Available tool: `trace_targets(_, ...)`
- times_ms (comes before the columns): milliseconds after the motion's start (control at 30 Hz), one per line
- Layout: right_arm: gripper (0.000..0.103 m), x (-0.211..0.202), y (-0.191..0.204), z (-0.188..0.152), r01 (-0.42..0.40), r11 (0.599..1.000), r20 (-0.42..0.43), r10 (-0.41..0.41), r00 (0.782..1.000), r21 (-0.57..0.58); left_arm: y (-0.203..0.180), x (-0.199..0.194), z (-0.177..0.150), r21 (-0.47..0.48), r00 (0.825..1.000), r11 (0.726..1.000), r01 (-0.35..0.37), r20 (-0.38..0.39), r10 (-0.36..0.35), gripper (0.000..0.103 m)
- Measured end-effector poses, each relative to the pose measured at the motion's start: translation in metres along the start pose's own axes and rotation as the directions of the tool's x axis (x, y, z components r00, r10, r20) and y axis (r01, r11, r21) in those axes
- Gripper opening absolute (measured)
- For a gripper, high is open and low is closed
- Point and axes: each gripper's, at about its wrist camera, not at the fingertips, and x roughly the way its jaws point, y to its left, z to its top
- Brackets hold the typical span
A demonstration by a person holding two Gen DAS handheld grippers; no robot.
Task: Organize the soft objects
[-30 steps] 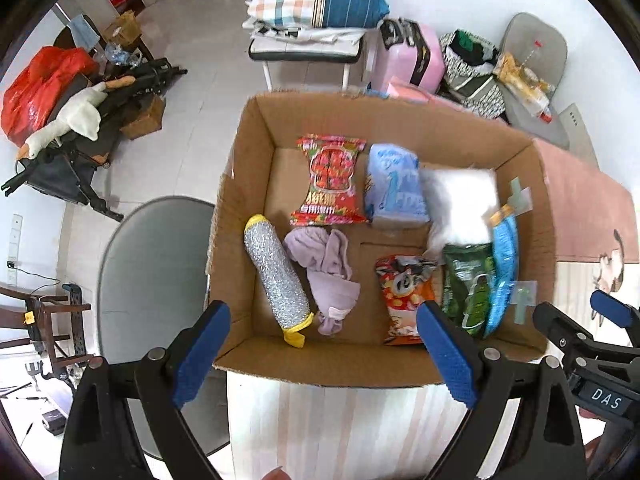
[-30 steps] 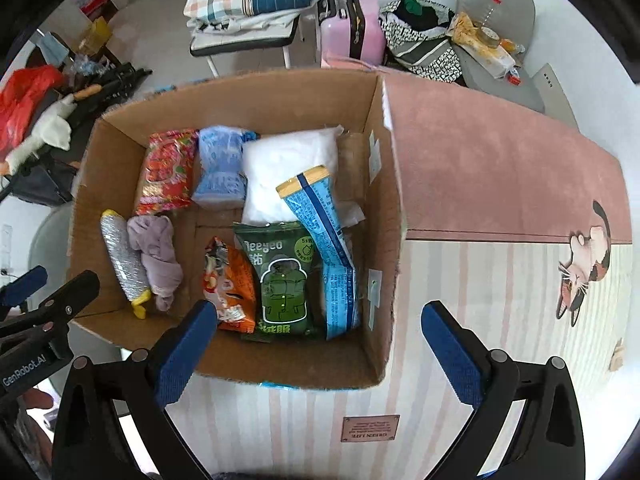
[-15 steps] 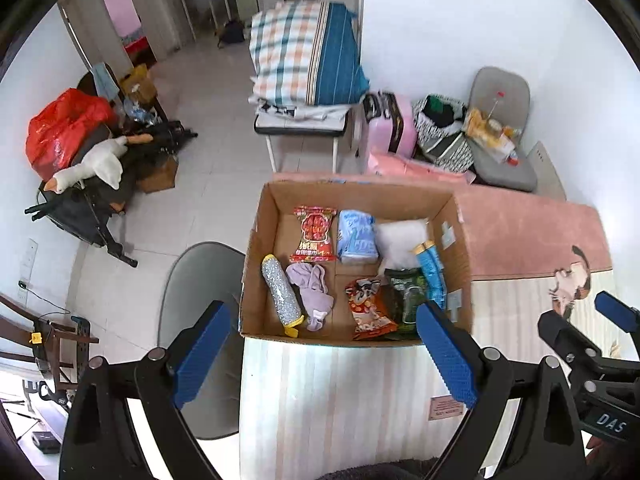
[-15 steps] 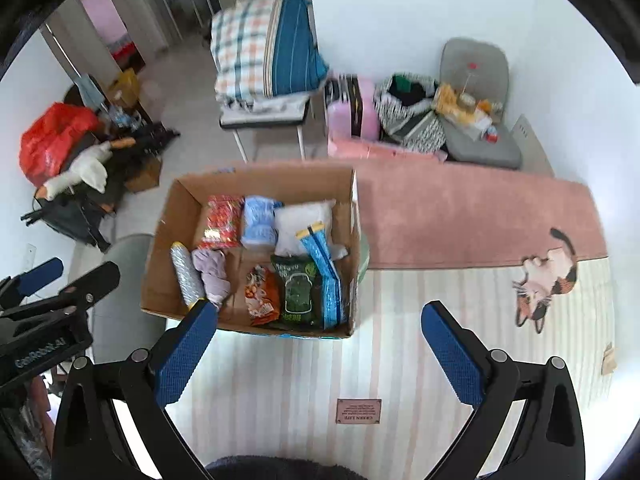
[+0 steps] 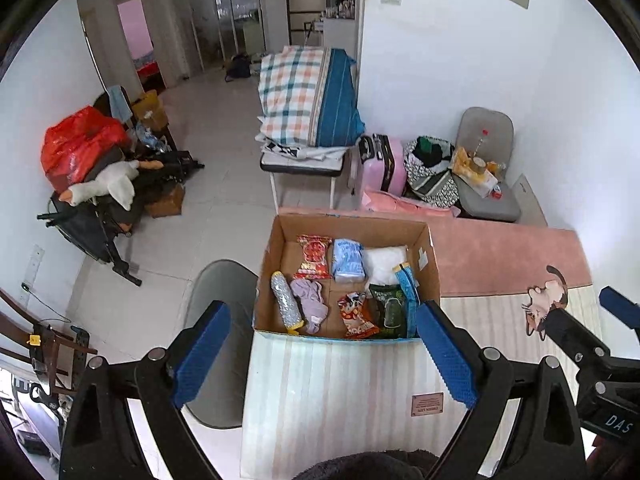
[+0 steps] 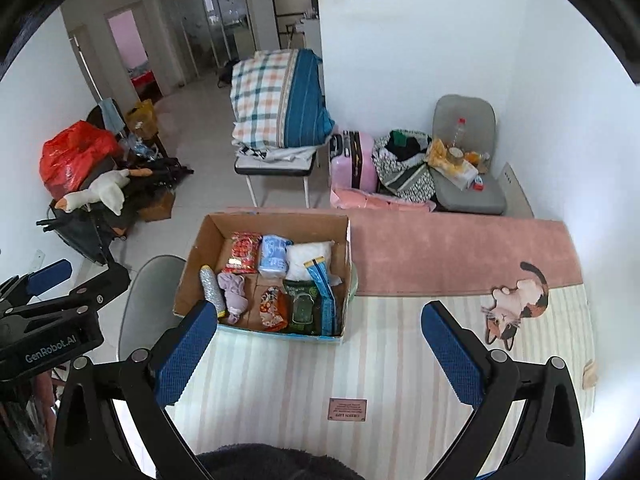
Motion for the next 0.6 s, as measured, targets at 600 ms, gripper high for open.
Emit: trace_targets(600, 0.103, -0.018, -0.008, -0.005, 0.030, 1.000, 0.018, -0.030, 0.999, 0.000, -0.004, -0.010, -0.012, 0.005, 1.000, 1.000, 0.001, 0.008, -0.001, 0.095)
